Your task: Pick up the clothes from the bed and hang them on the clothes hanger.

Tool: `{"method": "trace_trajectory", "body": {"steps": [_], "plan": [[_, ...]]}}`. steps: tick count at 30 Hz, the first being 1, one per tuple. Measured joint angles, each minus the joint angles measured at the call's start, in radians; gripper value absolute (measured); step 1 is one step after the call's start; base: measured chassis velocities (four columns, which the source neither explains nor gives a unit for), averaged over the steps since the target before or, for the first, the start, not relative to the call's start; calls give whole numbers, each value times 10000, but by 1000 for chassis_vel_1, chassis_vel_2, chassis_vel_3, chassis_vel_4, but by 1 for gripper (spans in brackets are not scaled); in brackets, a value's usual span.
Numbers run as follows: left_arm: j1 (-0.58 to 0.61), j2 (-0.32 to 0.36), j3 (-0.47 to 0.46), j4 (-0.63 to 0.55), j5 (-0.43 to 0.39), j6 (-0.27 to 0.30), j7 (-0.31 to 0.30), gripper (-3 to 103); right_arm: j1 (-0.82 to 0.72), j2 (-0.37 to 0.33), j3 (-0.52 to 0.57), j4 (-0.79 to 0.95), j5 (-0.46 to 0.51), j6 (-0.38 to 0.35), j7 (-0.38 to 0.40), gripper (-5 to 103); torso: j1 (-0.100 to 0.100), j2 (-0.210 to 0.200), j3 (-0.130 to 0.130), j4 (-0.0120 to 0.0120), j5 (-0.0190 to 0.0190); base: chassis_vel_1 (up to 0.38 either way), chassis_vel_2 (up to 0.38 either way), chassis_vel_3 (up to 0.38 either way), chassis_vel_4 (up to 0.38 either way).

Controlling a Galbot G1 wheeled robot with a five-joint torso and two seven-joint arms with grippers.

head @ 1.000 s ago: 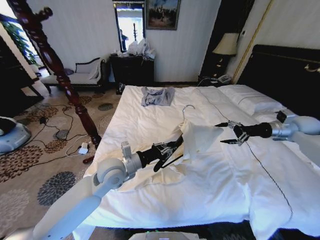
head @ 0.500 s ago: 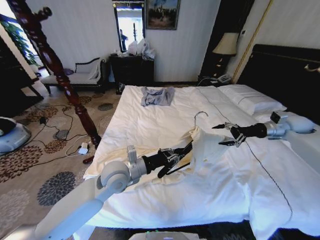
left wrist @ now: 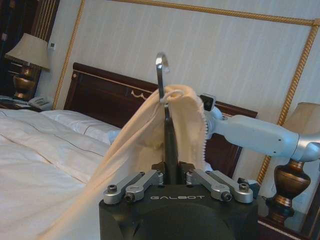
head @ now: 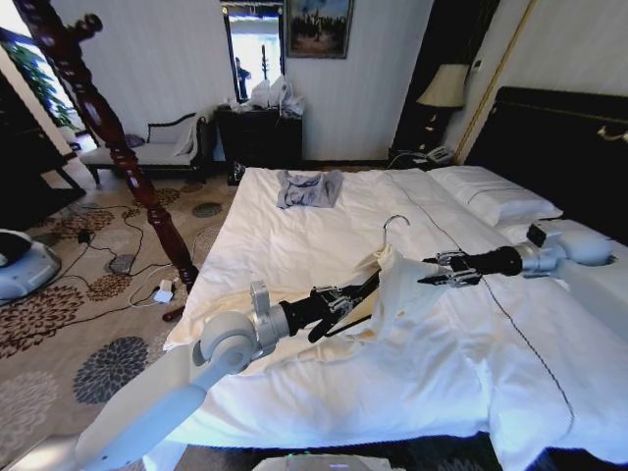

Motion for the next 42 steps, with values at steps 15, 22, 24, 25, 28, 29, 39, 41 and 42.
{"method": "trace_trajectory", "body": {"steps": [15, 22, 24, 25, 28, 29, 39, 41, 42], "plan": [[-111, 33, -89, 131, 222, -172, -81, 14, -86, -247, 183, 560, 261, 48, 35, 22, 0, 0, 0, 0, 0, 0, 0, 0, 0], [210, 222, -713, 88, 417, -145, -469, 32, -102, -169, 255, 509, 321, 123, -8, 11, 0, 0, 0, 2, -2, 0, 0, 0, 0], [304, 247, -880, 72, 416, -145, -487, 37, -132, -141, 275, 482, 315, 153, -8, 5, 0, 0, 0, 2, 0, 0, 0, 0, 0], [392, 260, -1001, 56, 415, -146, -490, 37, -156, -116, 295, 466, 312, 186, -8, 2, 1, 0, 0, 0, 0, 0, 0, 0, 0], [906, 299, -1601, -20, 385, -156, -497, 54, -266, -53, 379, 431, 298, 308, -9, 1, 0, 0, 0, 2, -1, 0, 0, 0, 0], [906, 299, -1601, -20, 385, -156, -497, 54, -266, -53, 379, 431, 298, 308, -9, 1, 0, 0, 0, 2, -1, 0, 0, 0, 0], [2927, 477, -2451, 1340, 3398, 293, -1085, 92, -972, 433, 203, 187, -429, 1210, 1149, 14, 1, 0, 0, 3, 0, 0, 0, 0, 0], [3393, 578, -1841, 1769, 5831, -472, -641, 99, -988, 708, 139, -16, -608, 1285, 1187, 25, 0, 1, 0, 8, -1, 0, 0, 0, 0], [3393, 578, -1841, 1769, 5831, -472, -641, 99, -988, 708, 139, -16, -608, 1285, 1187, 25, 0, 1, 0, 8, -1, 0, 0, 0, 0]]}}
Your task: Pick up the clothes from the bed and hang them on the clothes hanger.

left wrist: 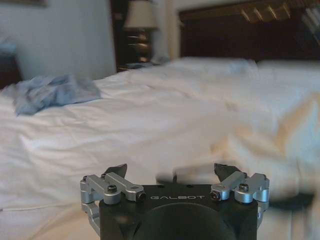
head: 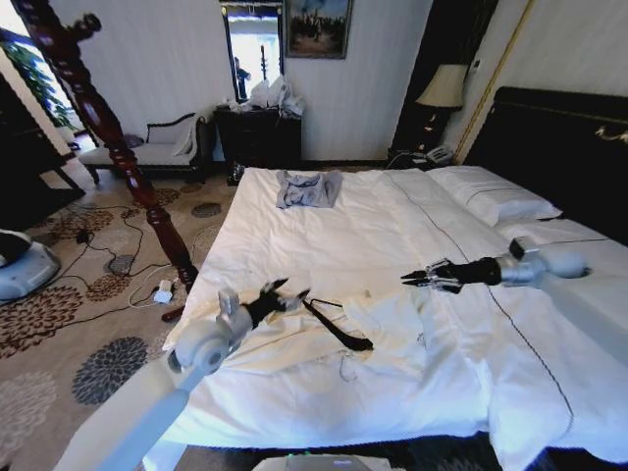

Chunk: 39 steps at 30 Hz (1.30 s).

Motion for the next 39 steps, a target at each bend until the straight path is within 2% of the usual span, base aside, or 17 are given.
{"method": "trace_trajectory", "body": {"steps": [4, 5, 8, 9, 11, 13, 14, 16, 17, 20, 21, 23, 24, 26, 28, 33, 39], "plan": [[-279, -263, 1620, 970, 2550, -1253, 633, 100, 74, 270, -19, -339, -132, 45, -10, 41, 0, -1, 0, -10, 1, 0, 0, 0, 0], [-279, -263, 1620, 970, 2550, -1253, 633, 100, 74, 270, -19, -339, -132, 45, -10, 41, 0, -1, 0, -10, 1, 0, 0, 0, 0], [-1011, -621, 2858, 1816, 3419, -1833, 953, 100, 120, 384, 44, -608, -209, 165, -41, 57, 0, 0, 0, -11, 2, 0, 0, 0, 0], [-1210, -722, 3076, 2019, 3600, -1934, 1003, 100, 116, 407, 71, -669, -220, 203, -43, 62, 0, -1, 0, -10, 2, 0, 0, 0, 0], [-1446, -841, 3276, 2251, 3848, -2080, 1061, 100, 105, 434, 103, -732, -230, 257, -42, 62, 0, 0, 0, -10, 0, 0, 0, 0, 0], [-1962, -1100, 3619, 2764, 4358, -2386, 1238, 100, 99, 590, 155, -883, -261, 390, -10, 73, 0, -1, 0, -14, 1, 0, 0, 0, 0], [-2545, -1380, 4061, 3241, 4512, -2503, 1388, 100, 123, 883, 200, -934, -292, 540, 477, 85, 1, -1, 0, -6, 4, 0, 0, 0, 0], [-2819, -1561, 4279, 3553, 4660, -2559, 1540, 100, 104, 1082, 203, -884, -307, 722, 1201, 95, 1, 0, 0, -9, 0, 0, 0, 0, 0], [-2819, -1561, 4279, 3553, 4660, -2559, 1540, 100, 104, 1082, 203, -884, -307, 722, 1201, 95, 1, 0, 0, -9, 0, 0, 0, 0, 0], [-3144, -1835, 4535, 4171, 5090, -2824, 1783, 100, 74, 1556, 145, -813, -299, 1043, 2597, 100, 1, -2, 1, -8, 3, 0, 0, 0, 0], [-3144, -1835, 4535, 4171, 5090, -2824, 1783, 100, 74, 1556, 145, -813, -299, 1043, 2597, 100, 1, -2, 1, -8, 3, 0, 0, 0, 0], [-3269, -1897, 4661, 4370, 5245, -2926, 2004, 100, 51, 1780, 121, -748, -247, 1084, 3375, 100, 3, -2, 1, -4, 2, 0, 0, 0, 0], [-3269, -1897, 4661, 4370, 5245, -2926, 2004, 100, 51, 1780, 121, -748, -247, 1084, 3375, 100, 3, -2, 1, -4, 2, 0, 0, 0, 0], [-3461, -1977, 4824, 4590, 5237, -3014, 2040, 100, -44, 1977, 134, -691, -103, 1139, 4327, 100, 2, -2, 0, -6, 1, 0, 0, 0, 0], [-3537, -2043, 4875, 4716, 5220, -3117, 2040, 100, -93, 2042, 167, -684, -35, 1208, 4638, 100, 1, -2, 1, -8, 2, 0, 0, 0, 0], [-3808, -2495, 5184, 5285, 5298, -3577, 2028, 99, -439, 2134, 368, -284, 333, 1412, 6276, 100, 3, -2, 1, -9, 2, 0, 0, 0, 0], [-3987, -3197, 5377, 6048, 5846, -4026, 2016, 98, -717, 2177, 503, 129, 547, 1487, 7345, 100, 1, -2, 0, -6, 3, 0, 0, 0, 0]]}}
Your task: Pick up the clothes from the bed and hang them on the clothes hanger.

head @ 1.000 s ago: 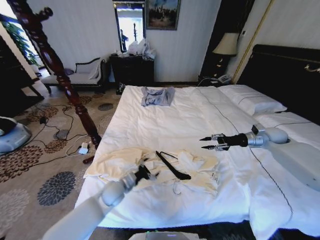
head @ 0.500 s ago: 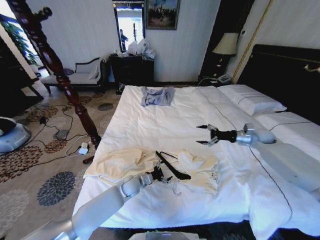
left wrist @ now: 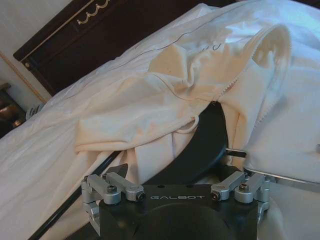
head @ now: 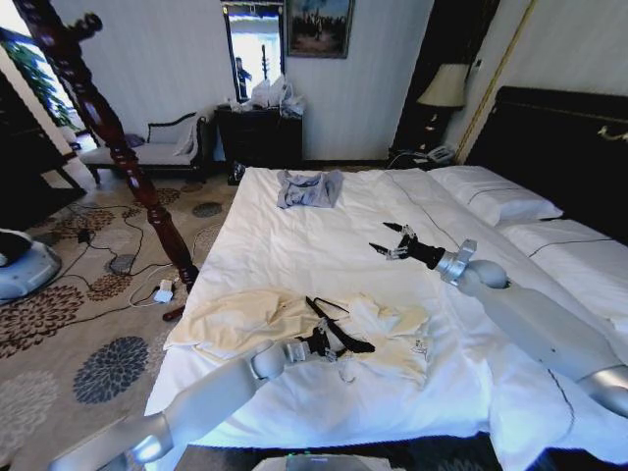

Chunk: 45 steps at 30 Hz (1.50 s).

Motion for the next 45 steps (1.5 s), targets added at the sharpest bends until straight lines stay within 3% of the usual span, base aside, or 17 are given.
{"method": "trace_trajectory", "body": {"steps": [2, 6, 10, 11, 14, 19, 23, 30, 37, 39, 41, 45], "plan": [[-29, -309, -29, 354, 237, -186, -42, 98, -85, -1, 35, 64, -7, 66, 76, 100, 0, 0, 0, -1, 0, 0, 0, 0, 0], [-33, -432, -110, 507, 308, -284, -48, 86, -215, -71, 87, 135, -35, 141, 87, 100, 0, 1, 0, -5, -1, 0, 0, 0, 0], [11, -85, -231, 142, 82, -293, -21, 70, -305, -128, 102, 129, -140, 272, 57, 100, 0, 0, 0, -5, -1, 0, 0, 0, 0], [11, -85, -231, 142, 82, -293, -21, 70, -305, -128, 102, 129, -140, 272, 57, 100, 0, 0, 0, -5, -1, 0, 0, 0, 0], [68, 194, -365, -167, -130, -413, -1, 54, -317, -150, 97, 112, -221, 349, 0, 100, 0, 0, 0, -1, -2, 0, 0, 0, 0], [107, 334, -458, -374, -328, -567, 96, 43, -321, -187, 84, 114, -268, 375, -31, 100, 0, 0, 0, -3, -2, 0, 0, 0, 0], [180, 366, -673, -487, -712, -611, 166, 26, -396, -255, 102, 175, -294, 404, -43, 100, 0, 1, -1, -2, -2, 0, 0, 0, 0], [361, -20, -1163, -325, -1061, -623, 94, 25, -568, -387, 183, 225, -389, 506, -54, 100, 0, 1, 0, -2, -2, 0, 0, 0, 0], [446, 192, -1338, -746, -1074, -583, 107, 19, -709, -565, 203, 327, -438, 534, -40, 100, 0, 1, 0, -2, -1, 0, 0, 0, 0], [532, 295, -1361, -763, -1070, -584, 93, 15, -879, -778, 267, 640, -635, 378, 379, 100, 0, 0, 0, -1, -1, 0, 0, 0, 0], [724, 360, -1556, -777, -1110, -547, 38, 15, -1377, -1210, 597, 1376, -972, -137, 1670, 100, 0, 1, 0, -2, -3, 0, 0, 0, 0], [849, 284, -1710, -625, -1107, -547, -2, 15, -1870, -1465, 863, 1985, -1101, -350, 2578, 100, -3, 3, -2, -6, -5, 0, 0, 0, 0]]}}
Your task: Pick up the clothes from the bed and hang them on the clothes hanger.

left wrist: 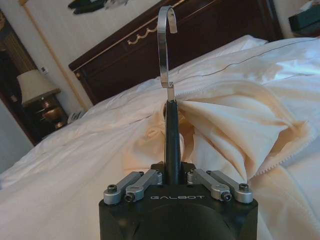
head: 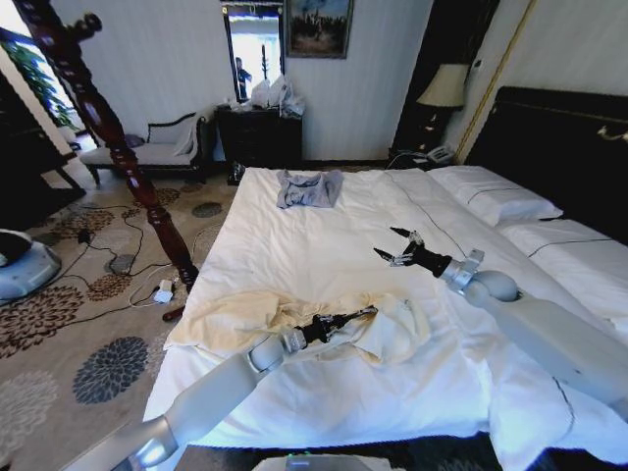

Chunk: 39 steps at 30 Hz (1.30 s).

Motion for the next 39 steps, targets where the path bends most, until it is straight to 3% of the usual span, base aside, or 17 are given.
{"method": "trace_trajectory", "body": {"steps": [8, 14, 16, 17, 19, 21, 22, 27, 31, 34, 39], "plan": [[-135, -409, 31, 381, 41, 15, -112, 14, -288, 55, 66, 263, -133, 112, 263, 100, 1, -1, 2, 6, 4, 0, 0, 0, 0], [-124, -345, -7, 360, 36, 43, -86, 40, -456, -34, 149, 290, -135, 257, 220, 100, 2, -1, 3, 4, 4, 0, 0, 0, 0], [-123, -368, -30, 411, 29, 45, -78, 40, -487, -34, 168, 249, -148, 291, 198, 100, 2, -1, 2, 5, 4, 0, 0, 0, 0], [-123, -427, -52, 498, 11, 59, -82, 48, -510, -26, 177, 206, -165, 324, 180, 100, 2, -1, 2, 4, 4, 0, 0, 0, 0], [-123, -664, -117, 745, -19, 82, -118, 41, -538, 21, 179, 141, -189, 377, 146, 100, 3, -2, 3, 4, 5, 0, 0, 0, 0], [-123, -722, -140, 801, -24, 83, -128, 41, -541, 26, 179, 134, -189, 381, 142, 100, 3, -2, 3, 4, 5, 0, 0, 0, 0], [-124, -848, -194, 886, -38, 84, -139, 30, -545, 30, 179, 120, -192, 391, 139, 100, 3, -3, 3, 4, 4, 0, 0, 0, 0], [-40, -984, -415, 813, -146, 102, -165, 16, -699, -91, 285, 255, -205, 321, 345, 100, 3, -3, 2, 6, 5, 0, 0, 0, 0], [143, -975, -688, 649, -316, 123, -174, 16, -1221, -381, 650, 731, -287, -120, 1118, 100, 3, -3, 2, 1, 3, 0, 0, 0, 0], [471, -891, -1243, 267, -717, 153, -217, 16, -1799, -655, 827, 1444, -514, -595, 2567, 100, 2, -3, 2, 0, 3, 0, 0, 0, 0], [843, -763, -1888, -200, -1112, 233, -364, 16, -2139, -685, 779, 1802, -832, -859, 3377, 100, 3, -3, 2, 6, 3, 0, 0, 0, 0]]}}
